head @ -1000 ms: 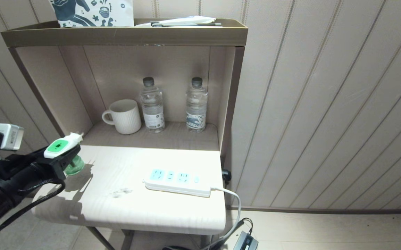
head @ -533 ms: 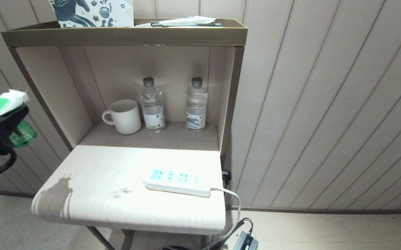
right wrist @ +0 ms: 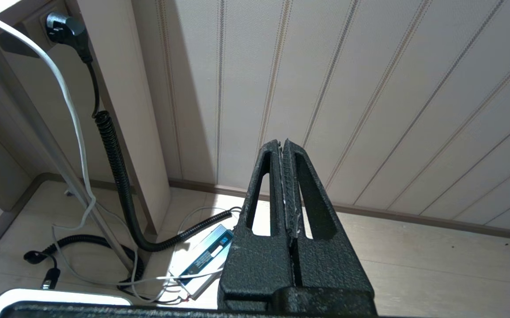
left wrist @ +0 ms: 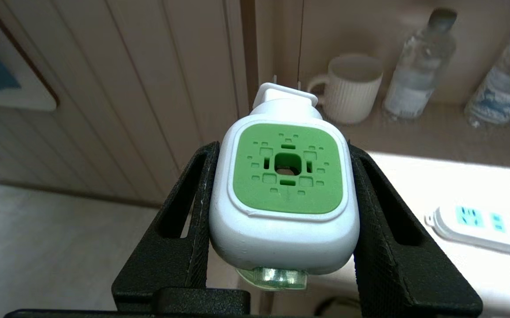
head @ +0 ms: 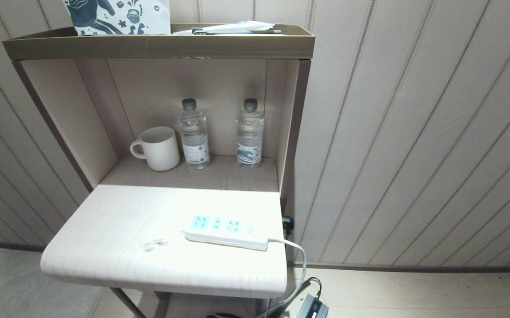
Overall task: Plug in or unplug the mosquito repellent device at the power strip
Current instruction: Insert the plug into the socket
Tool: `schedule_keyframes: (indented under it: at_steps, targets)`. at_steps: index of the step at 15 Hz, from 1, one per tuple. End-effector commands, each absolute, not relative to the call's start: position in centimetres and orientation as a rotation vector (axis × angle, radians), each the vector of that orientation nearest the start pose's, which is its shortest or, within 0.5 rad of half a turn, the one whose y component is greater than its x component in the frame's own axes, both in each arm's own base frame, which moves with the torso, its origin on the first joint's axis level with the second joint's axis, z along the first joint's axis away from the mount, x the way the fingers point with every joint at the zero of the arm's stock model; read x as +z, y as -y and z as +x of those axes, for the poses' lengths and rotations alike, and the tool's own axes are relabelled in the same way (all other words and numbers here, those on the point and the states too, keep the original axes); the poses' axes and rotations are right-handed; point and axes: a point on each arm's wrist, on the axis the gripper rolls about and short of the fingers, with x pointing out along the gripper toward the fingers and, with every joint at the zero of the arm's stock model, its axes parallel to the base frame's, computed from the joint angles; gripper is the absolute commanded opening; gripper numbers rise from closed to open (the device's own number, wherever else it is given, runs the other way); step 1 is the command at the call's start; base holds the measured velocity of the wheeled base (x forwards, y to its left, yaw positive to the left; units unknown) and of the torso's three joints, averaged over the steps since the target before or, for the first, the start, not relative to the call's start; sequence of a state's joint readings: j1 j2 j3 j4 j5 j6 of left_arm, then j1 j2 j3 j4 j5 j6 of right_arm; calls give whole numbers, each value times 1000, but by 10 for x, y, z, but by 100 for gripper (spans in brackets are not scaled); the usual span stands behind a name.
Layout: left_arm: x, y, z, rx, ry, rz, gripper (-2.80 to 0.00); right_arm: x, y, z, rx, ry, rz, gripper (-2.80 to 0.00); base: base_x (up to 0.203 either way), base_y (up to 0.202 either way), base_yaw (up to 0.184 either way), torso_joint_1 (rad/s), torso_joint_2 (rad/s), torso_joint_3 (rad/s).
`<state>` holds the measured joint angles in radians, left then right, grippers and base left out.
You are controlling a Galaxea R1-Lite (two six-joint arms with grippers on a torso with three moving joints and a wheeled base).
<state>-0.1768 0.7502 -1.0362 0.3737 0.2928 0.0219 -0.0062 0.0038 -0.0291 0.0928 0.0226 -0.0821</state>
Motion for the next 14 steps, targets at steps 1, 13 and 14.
schedule_keyframes:
  at_steps: [1, 13, 14]
  targets:
    - [323, -5, 8, 109, -137, -11, -280, 74, -1, -25, 20, -67, -82, -280, 0, 0, 0, 0, 0, 0]
    - [359, 9, 53, -103, -598, -156, -280, 74, -1, -25, 12, -66, -28, -280, 0, 0, 0, 0, 0, 0]
    - [357, 10, 58, -101, -620, -153, -280, 74, -1, -25, 12, -66, -29, -280, 0, 0, 0, 0, 0, 0]
